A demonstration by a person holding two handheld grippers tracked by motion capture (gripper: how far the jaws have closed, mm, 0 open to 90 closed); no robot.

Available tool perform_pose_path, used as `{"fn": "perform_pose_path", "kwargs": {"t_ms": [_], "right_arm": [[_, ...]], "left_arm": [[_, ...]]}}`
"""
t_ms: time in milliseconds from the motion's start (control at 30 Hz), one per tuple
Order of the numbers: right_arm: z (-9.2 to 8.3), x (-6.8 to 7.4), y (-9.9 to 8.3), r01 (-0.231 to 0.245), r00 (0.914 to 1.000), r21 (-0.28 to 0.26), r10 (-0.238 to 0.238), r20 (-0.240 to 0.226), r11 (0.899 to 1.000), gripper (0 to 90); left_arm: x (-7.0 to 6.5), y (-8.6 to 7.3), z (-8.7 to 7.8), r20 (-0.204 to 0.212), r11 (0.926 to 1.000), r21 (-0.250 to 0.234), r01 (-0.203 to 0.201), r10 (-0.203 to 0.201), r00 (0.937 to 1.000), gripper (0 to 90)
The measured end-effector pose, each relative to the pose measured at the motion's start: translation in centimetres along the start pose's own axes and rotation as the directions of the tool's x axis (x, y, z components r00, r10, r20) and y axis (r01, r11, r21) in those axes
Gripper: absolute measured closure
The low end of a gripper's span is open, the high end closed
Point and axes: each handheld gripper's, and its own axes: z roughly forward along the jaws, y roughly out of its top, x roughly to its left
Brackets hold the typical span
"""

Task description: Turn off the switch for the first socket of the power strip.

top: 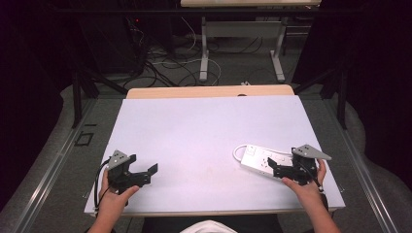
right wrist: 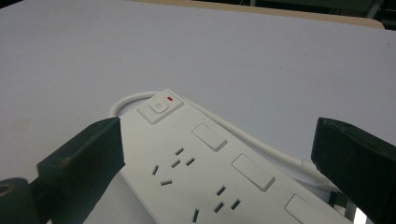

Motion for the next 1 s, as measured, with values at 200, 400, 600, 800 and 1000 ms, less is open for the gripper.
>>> {"fn": "perform_pose_path", "kwargs": {"t_ms": [200, 400, 600, 800, 1000], "right_arm": [[0.2, 0.1, 0.0, 0.016, 0.9999, 0.015, -0.016, -0.003, 1.000, 7.6], [0.2, 0.2, 0.1, 0.042, 0.9988, 0.027, -0.042, -0.028, 0.999, 16.3], [0.1, 0.6, 0.6, 0.052, 0.9978, 0.026, -0.051, -0.043, 0.998, 24.1], [0.0, 0.6, 1.6, 0.049, 0.9982, 0.052, -0.047, -0.038, 0.997, 30.6], [0.2, 0.5, 2.5, 0.043, 0.9985, 0.095, -0.039, -0.038, 0.995, 36.9]], "left_arm": [[-0.2, -0.1, 0.1, -0.015, 1.0000, 0.000, -0.008, 0.008, 0.9999, 4.9], [-0.3, -0.2, 0.2, -0.019, 0.9999, -0.003, -0.014, 0.013, 0.9997, 4.9], [-0.4, -0.2, 0.1, -0.020, 0.9999, -0.008, -0.011, 0.010, 0.9997, 5.0], [-0.3, -0.2, 0.1, -0.024, 0.9999, -0.007, -0.010, 0.010, 0.9997, 6.0], [-0.4, -0.2, 0.1, -0.026, 0.9999, -0.003, -0.011, 0.010, 0.9996, 6.3]]}}
